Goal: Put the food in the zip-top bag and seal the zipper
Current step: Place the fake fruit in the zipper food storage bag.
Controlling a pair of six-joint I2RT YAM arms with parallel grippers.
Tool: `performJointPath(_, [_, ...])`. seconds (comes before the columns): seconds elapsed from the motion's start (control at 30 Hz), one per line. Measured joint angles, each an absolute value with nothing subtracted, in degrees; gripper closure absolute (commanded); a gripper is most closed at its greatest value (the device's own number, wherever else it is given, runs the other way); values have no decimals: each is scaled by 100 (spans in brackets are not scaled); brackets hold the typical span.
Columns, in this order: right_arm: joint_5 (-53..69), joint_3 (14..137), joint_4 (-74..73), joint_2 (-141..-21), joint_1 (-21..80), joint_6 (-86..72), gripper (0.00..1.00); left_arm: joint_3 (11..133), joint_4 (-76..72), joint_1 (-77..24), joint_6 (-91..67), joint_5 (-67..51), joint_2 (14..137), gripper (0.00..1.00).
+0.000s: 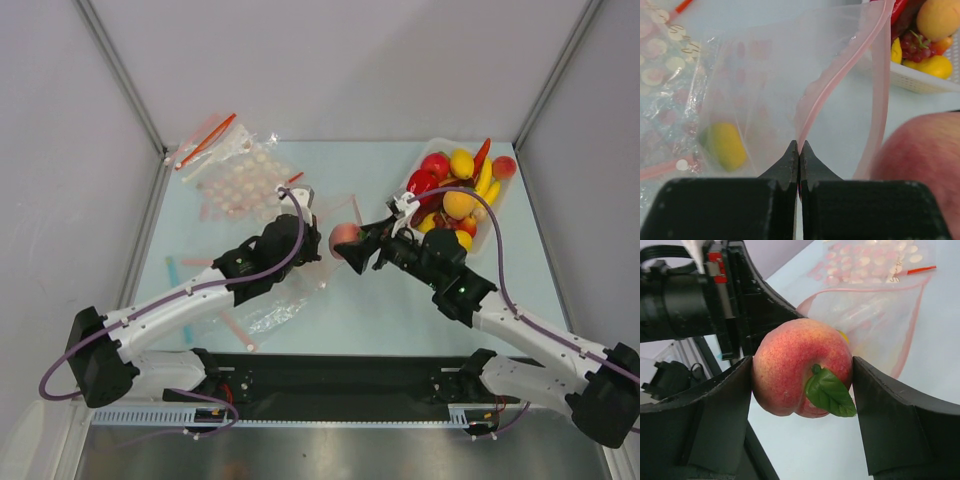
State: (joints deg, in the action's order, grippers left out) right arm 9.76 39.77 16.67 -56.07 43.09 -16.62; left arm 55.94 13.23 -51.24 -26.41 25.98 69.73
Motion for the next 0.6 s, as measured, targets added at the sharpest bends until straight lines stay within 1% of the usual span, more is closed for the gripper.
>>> performJointPath(0.37, [346,4187,1527,-6252,4381,-1433,39,5452,1098,-5124,-2600,1653,6598,100])
performJointPath(0.43, [259,4209,1507,-6276,4381,-1426,37,5441,1074,-5124,-2587,1570,6536,100])
performJointPath(0.47, [222,4222,1494,-6281,4381,-1426,22,5439,1063,-5124,-2582,1527,6508,100])
performJointPath(0.5, [193,4241,1470,-6287,4381,-1426,3,5428,1039,-5124,-2582,1492,6479,100])
performJointPath(0.53, [145,4270,1450,-6296,4383,-1433,0,5415,1024,-5124,-2582,1474,6455,100])
performJointPath(0.6, [34,4316,1422,-6305,4383,-1420,0,5406,1017,-5124,-2582,1470,6418,100])
